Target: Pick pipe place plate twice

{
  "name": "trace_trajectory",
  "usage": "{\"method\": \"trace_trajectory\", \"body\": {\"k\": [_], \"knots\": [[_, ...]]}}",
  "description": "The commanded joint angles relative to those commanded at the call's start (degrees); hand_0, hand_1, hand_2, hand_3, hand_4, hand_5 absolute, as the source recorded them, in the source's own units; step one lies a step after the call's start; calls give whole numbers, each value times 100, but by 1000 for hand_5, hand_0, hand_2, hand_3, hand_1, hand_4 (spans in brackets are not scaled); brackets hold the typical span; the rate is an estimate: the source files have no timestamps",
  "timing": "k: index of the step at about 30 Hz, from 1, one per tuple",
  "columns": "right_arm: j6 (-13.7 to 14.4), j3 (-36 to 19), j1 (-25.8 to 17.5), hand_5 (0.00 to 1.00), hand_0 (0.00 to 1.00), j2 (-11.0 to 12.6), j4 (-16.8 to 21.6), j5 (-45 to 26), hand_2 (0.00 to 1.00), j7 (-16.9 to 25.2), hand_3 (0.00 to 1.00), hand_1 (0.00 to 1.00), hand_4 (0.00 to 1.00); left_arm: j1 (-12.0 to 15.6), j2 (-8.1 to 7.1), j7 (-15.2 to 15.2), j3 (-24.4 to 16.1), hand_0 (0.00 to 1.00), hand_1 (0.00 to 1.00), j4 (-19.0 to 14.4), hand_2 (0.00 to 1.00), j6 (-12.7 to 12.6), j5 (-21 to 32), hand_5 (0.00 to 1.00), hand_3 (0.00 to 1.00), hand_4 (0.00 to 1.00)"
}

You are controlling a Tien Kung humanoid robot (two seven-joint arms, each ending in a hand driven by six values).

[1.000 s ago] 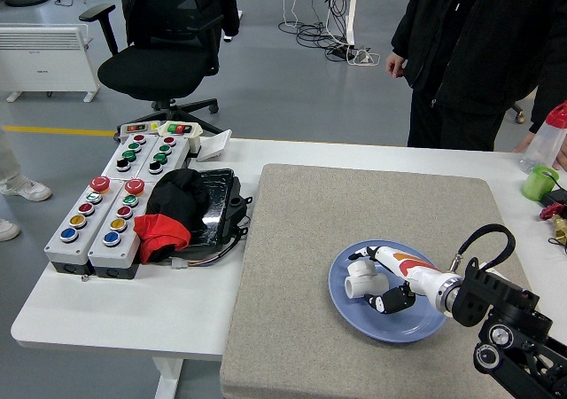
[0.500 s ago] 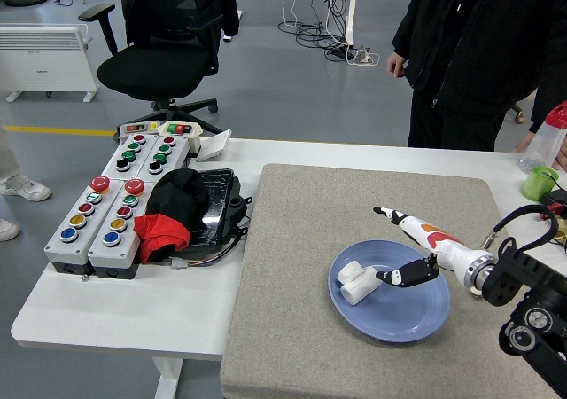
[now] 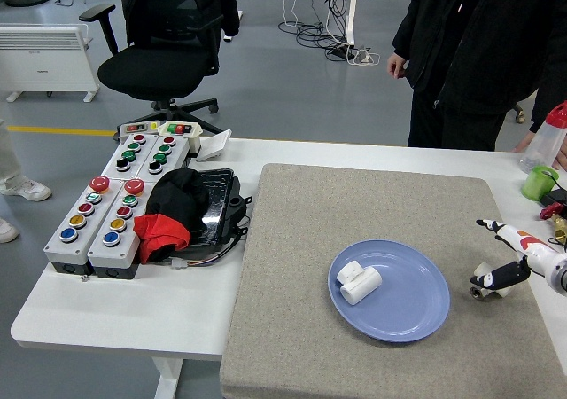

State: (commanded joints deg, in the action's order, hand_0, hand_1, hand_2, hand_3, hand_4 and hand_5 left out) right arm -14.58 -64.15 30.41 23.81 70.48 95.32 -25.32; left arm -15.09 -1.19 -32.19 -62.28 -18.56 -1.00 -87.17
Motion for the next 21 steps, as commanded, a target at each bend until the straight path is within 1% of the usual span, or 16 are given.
{"method": "trace_trajectory", "body": {"k": [4, 5, 9, 10, 11, 16, 17, 19, 20, 21], "knots": [[-1, 63, -28, 284, 998, -6, -133, -80, 998, -15, 998, 955, 831, 12, 7, 4, -25, 653, 630, 5, 633, -1, -31, 998, 552, 388], [14, 90, -25, 281, 981, -19, -190, -98, 998, -21, 998, 945, 828, 14, 10, 4, -30, 653, 630, 5, 633, 0, -39, 998, 551, 389], [116, 209, -5, 281, 981, -80, -379, -57, 998, -87, 998, 945, 828, 17, 15, 2, -39, 653, 630, 5, 633, 7, -58, 998, 551, 389], [208, 266, 1, 281, 981, -101, -438, -54, 998, -87, 998, 945, 828, 20, 16, 3, -46, 653, 630, 6, 633, 8, -64, 998, 551, 389], [254, 291, 3, 278, 862, -110, -465, -52, 986, -88, 973, 881, 822, 21, 16, 4, -48, 653, 630, 6, 633, 9, -68, 998, 551, 387], [643, 453, 41, 278, 862, -200, -667, -13, 986, 25, 973, 881, 822, 26, 16, 7, -76, 653, 630, 9, 633, 12, -105, 998, 551, 387], [668, 463, 44, 212, 631, -205, -678, -18, 774, 39, 835, 673, 777, 26, 16, 8, -77, 653, 630, 9, 633, 12, -108, 998, 552, 387], [793, 502, 44, 212, 631, -208, -692, -54, 774, 71, 835, 673, 777, 25, 13, 12, -74, 653, 630, 11, 633, 10, -106, 998, 552, 387], [808, 506, 44, 212, 631, -208, -693, -58, 774, 75, 835, 673, 777, 25, 13, 12, -74, 653, 630, 12, 633, 10, -106, 998, 552, 387], [894, 513, 37, 212, 631, -207, -700, -61, 774, 109, 835, 673, 777, 22, 11, 18, -69, 653, 630, 15, 633, 2, -94, 998, 552, 387]]}}
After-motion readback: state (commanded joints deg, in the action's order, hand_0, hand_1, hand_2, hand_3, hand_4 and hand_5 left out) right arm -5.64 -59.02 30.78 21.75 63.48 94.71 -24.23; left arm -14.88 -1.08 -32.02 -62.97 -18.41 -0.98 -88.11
